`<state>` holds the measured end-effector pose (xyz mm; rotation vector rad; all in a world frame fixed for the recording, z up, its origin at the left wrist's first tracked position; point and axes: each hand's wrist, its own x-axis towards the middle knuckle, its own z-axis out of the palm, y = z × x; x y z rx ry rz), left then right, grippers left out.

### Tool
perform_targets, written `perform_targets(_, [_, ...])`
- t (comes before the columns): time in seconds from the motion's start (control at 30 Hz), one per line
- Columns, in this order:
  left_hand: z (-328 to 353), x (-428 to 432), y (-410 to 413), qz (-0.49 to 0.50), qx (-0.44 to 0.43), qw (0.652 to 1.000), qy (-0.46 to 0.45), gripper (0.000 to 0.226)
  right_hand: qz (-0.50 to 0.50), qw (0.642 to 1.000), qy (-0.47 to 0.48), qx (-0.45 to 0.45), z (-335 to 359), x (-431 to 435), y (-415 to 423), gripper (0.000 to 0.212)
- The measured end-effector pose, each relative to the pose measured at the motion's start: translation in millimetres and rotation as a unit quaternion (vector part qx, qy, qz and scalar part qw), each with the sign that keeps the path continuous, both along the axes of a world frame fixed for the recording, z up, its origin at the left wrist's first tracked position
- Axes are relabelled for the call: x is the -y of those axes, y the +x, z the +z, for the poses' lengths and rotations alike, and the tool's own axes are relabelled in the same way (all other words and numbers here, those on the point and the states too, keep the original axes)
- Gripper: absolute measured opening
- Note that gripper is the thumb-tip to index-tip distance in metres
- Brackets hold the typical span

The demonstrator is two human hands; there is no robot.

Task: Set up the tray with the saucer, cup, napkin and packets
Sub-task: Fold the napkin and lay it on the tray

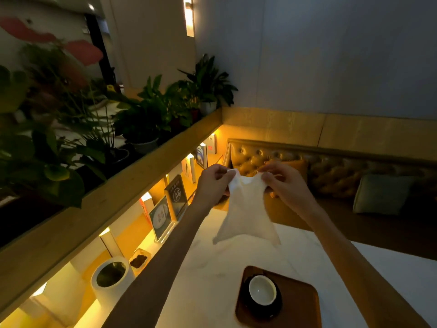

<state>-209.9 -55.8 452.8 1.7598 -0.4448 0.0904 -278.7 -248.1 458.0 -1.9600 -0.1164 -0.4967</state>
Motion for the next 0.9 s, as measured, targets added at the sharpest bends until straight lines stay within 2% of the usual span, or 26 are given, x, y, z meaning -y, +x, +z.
perform_targets(0.17, [35,8,-15,-0.044,0.096,0.994,-0.011,0.014,0.053,0.995,-0.059,0.061,42,-35,-6,0.025])
perform_targets(0.27, [40,-3,-21,-0.093,0.096,0.991,-0.028,0.021,0.044,0.99,-0.107,0.086,48,-35,-11,0.025])
perform_targets(0.33, [38,-8,-26,-0.116,0.107,0.987,0.002,0.019,0.031,0.988,-0.127,0.086,47,-36,-11,0.023])
perform_targets(0.53, [26,-21,-27,-0.103,0.114,0.988,0.02,0.017,0.029,0.978,-0.174,0.111,36,-37,-8,0.017])
perform_targets(0.77, [21,-43,-24,-0.096,0.118,0.988,0.04,0.025,0.128,0.969,-0.21,-0.007,17,-28,-18,0.019])
perform_targets(0.9, [20,-50,-20,-0.097,0.113,0.987,0.055,0.03,0.168,0.93,-0.315,-0.083,16,-29,-19,0.042])
